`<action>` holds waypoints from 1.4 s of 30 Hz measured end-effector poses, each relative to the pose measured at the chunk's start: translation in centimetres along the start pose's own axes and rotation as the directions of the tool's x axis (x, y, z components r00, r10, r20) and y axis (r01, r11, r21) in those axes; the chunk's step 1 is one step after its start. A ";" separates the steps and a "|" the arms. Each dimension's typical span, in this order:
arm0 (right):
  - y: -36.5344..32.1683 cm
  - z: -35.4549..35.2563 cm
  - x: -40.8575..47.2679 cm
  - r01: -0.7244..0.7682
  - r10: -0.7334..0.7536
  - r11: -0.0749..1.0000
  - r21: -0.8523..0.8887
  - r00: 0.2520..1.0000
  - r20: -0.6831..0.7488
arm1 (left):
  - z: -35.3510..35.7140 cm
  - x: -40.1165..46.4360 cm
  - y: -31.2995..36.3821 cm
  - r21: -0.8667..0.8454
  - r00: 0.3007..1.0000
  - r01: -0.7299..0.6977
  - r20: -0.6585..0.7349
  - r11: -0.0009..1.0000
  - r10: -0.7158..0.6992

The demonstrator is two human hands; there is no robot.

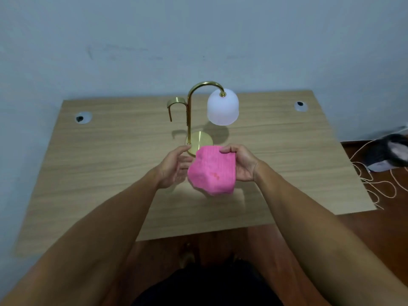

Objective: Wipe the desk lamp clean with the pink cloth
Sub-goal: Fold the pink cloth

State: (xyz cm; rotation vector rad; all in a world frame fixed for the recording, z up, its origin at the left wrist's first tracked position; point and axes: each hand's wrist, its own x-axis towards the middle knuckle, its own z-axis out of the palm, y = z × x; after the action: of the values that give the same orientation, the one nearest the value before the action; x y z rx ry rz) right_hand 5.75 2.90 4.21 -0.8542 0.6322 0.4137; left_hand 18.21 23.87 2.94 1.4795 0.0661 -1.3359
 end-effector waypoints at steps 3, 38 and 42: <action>-1.2 -1.9 -2.3 -0.020 0.022 0.999 -0.032 0.999 0.040 | 3.2 -0.2 -0.4 -0.085 0.997 -0.035 0.070 0.996 0.041; 1.6 -29.4 -11.6 -0.001 -0.346 0.812 -0.584 0.805 -0.482 | 31.6 12.3 -7.7 -0.026 0.986 -0.003 -0.168 1.000 -0.002; 1.9 -29.8 -10.7 -0.068 -0.450 0.680 -0.730 0.748 -0.489 | 31.8 13.2 -8.0 0.067 0.973 -0.009 -0.231 0.998 0.024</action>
State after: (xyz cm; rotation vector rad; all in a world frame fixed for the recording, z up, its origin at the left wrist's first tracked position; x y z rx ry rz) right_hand -13.59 -20.69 -4.42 -1.8692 1.0193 0.1248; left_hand -3.47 -2.94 -4.81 1.6833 0.1615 -1.1567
